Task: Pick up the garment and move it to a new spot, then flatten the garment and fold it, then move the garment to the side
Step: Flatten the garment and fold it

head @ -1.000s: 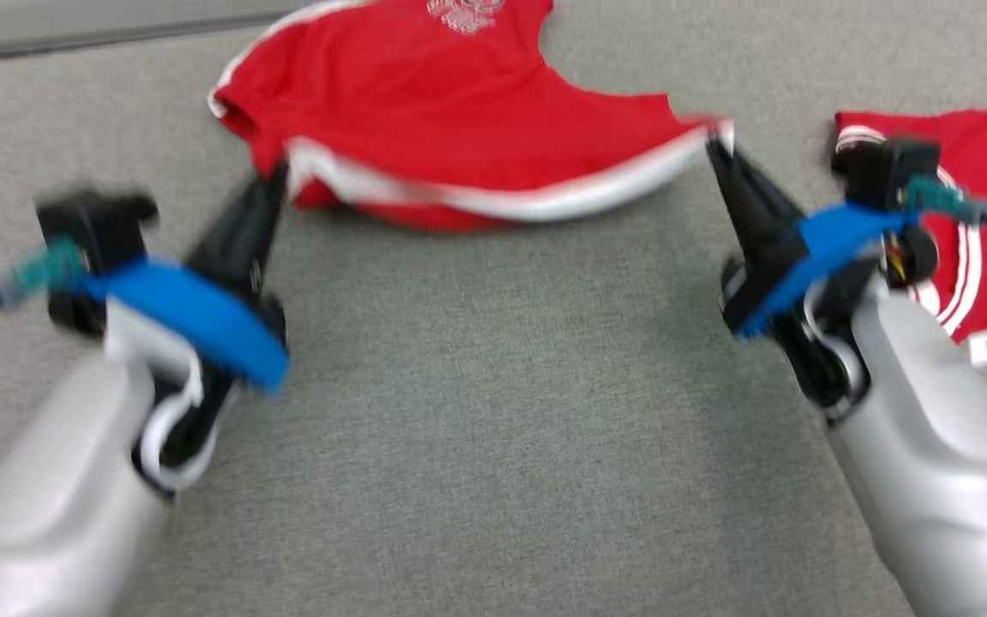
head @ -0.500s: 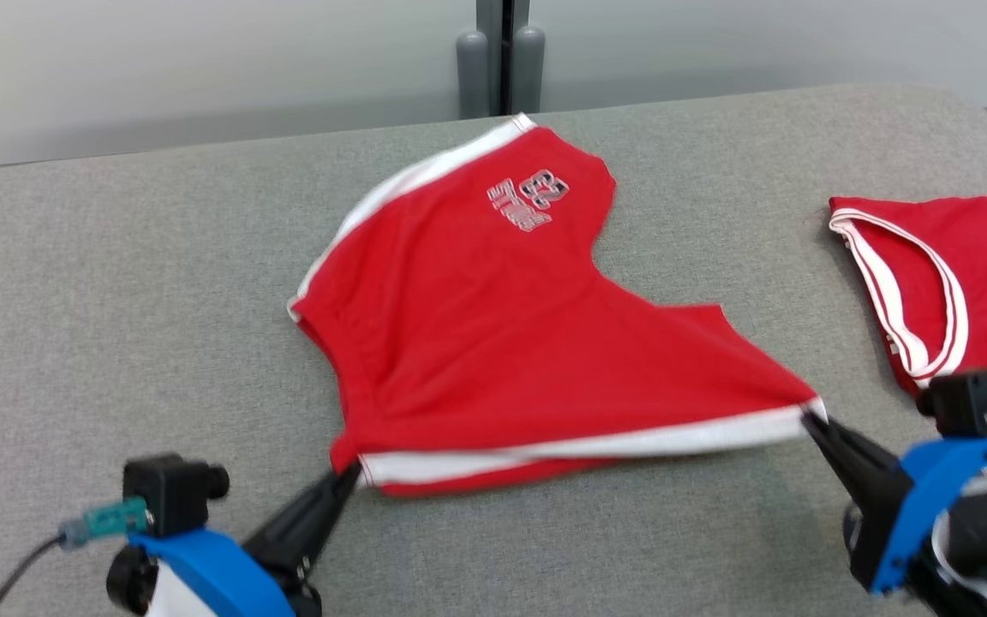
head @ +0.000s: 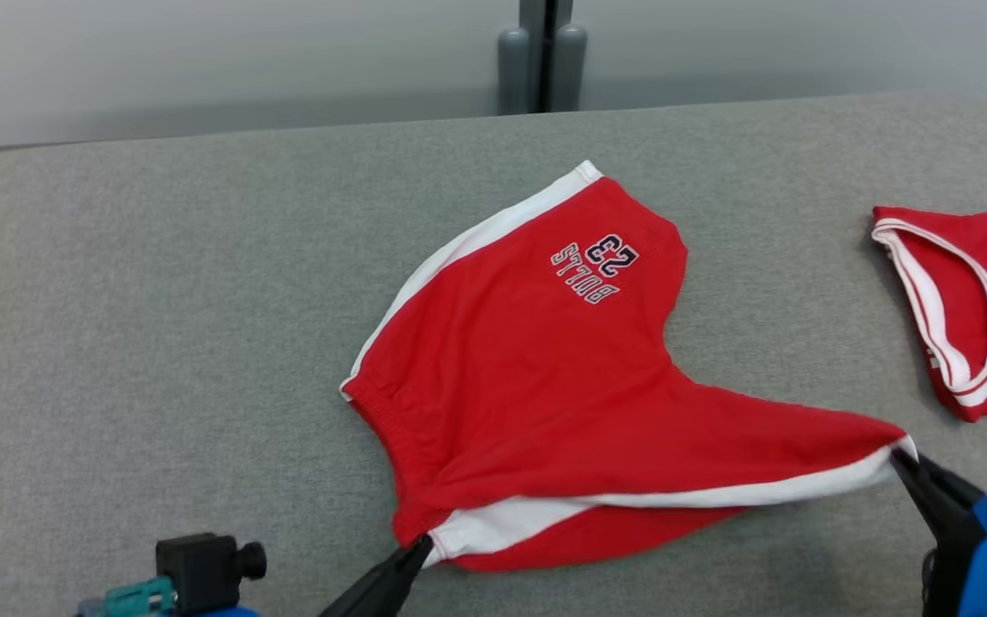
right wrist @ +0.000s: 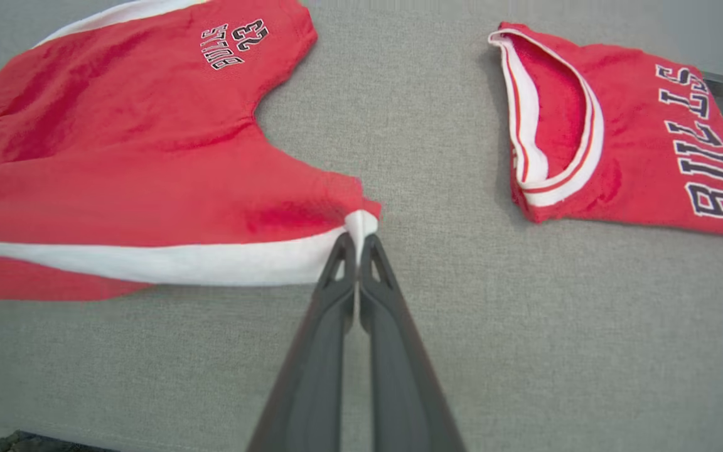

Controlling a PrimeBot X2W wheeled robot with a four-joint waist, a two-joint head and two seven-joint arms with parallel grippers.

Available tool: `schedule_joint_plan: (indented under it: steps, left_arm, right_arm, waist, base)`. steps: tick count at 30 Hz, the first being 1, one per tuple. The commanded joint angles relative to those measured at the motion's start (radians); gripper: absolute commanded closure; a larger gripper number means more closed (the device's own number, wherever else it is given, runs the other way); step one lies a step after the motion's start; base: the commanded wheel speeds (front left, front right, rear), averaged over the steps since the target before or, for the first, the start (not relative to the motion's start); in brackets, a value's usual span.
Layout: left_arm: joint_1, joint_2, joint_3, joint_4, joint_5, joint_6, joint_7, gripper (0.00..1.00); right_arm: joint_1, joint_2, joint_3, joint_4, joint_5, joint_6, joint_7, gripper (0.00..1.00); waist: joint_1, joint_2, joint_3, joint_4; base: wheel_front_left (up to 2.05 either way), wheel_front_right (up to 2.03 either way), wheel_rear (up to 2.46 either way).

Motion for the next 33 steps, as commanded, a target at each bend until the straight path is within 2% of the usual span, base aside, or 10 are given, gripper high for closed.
schedule_joint_plan:
  steps: [1,7,14,22,28,32,33]
  left_arm:
    - [-0.039,-0.02,0.006,0.031,-0.012,-0.031,-0.004,1.0]
    - [-0.174,-0.153,0.031,0.203,-0.021,-0.112,-0.066,1.0]
    - [-0.352,-0.296,0.047,0.462,-0.058,-0.212,-0.099,1.0]
    - [-0.498,-0.397,0.029,0.709,-0.018,-0.255,-0.135,1.0]
    - [-0.568,-0.453,-0.003,0.811,-0.006,-0.282,-0.151,1.0]
    - [-0.597,-0.47,-0.012,0.843,-0.001,-0.287,-0.171,1.0]
    - [-0.603,-0.474,-0.011,0.853,0.001,-0.288,-0.182,1.0]
  right_arm:
    - [-0.049,-0.018,0.016,0.024,-0.016,0.001,-0.004,1.0]
    - [-0.278,-0.071,0.091,0.168,-0.023,0.001,-0.069,1.0]
    - [-0.575,-0.141,0.144,0.428,-0.039,0.0,-0.189,1.0]
    - [-0.812,-0.178,0.213,0.735,-0.05,0.001,-0.313,1.0]
    - [-0.938,-0.201,0.259,0.92,-0.059,0.0,-0.396,1.0]
    - [-0.981,-0.205,0.273,0.993,-0.056,0.0,-0.437,1.0]
    - [-0.994,-0.202,0.28,1.014,-0.05,0.0,-0.454,0.88]
  waist:
    - [0.0001,0.0,0.016,0.022]
    - [0.0001,0.0,0.062,0.08]
    - [0.0001,0.0,0.116,0.169]
    - [0.0001,0.0,0.168,0.235]
    - [0.0001,0.0,0.207,0.263]
    - [0.0001,0.0,0.219,0.273]
    - [0.0001,0.0,0.221,0.275]
  base:
    - [0.0,0.0,0.0]
    - [0.0,0.0,0.0]
    - [0.0,0.0,0.0]
    - [0.0,0.0,0.0]
    - [0.0,0.0,0.0]
    - [0.0,0.0,0.0]
    - [0.0,0.0,0.0]
